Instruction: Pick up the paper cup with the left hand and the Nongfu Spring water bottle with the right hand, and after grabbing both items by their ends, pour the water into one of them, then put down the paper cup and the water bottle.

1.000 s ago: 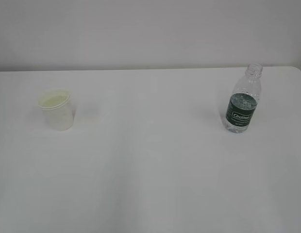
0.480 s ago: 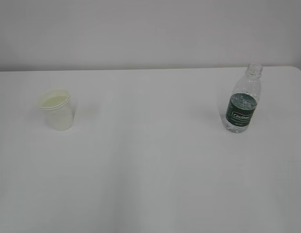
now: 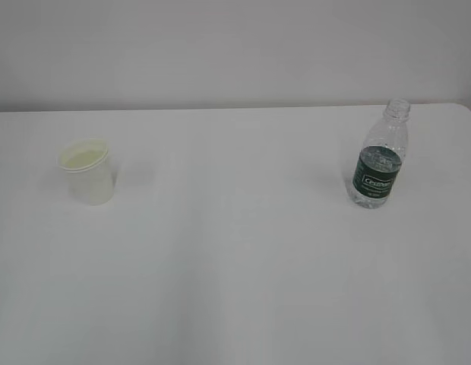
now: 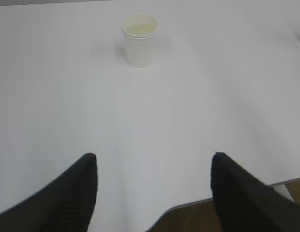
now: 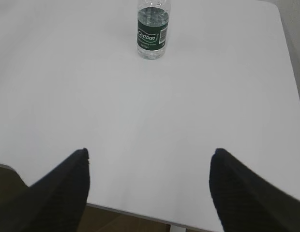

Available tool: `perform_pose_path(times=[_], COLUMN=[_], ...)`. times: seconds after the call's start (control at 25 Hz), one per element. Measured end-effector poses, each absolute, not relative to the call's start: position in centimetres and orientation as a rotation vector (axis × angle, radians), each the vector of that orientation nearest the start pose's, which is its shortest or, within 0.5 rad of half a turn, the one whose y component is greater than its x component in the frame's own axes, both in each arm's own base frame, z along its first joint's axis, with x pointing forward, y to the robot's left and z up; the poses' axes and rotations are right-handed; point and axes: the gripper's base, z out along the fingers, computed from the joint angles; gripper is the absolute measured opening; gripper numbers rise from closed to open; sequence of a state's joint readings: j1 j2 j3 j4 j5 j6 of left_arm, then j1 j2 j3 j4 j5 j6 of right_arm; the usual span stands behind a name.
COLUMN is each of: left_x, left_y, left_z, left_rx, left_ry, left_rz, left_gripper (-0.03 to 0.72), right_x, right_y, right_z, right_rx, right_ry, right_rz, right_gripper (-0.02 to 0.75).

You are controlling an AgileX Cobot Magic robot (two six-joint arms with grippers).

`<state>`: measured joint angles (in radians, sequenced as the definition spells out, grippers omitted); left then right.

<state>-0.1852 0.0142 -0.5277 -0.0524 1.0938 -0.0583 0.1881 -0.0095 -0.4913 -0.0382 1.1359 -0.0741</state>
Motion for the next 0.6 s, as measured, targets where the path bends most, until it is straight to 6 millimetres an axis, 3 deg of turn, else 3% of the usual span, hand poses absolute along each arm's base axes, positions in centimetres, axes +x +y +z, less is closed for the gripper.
perform_pose_path(times=[0.6], left_x=[-0.79], left_y=[-0.24], left_z=[28.24], left_rx=[0.135], left_ry=[2.065], left_rz=[-0.206], left_gripper=[0.522], right_x=[-0.80], right_y=[-0.47], right_z=[26.89], right_rx=[-0.273], right_ry=[2.100], right_rz=[0.022], right_gripper=[0.587])
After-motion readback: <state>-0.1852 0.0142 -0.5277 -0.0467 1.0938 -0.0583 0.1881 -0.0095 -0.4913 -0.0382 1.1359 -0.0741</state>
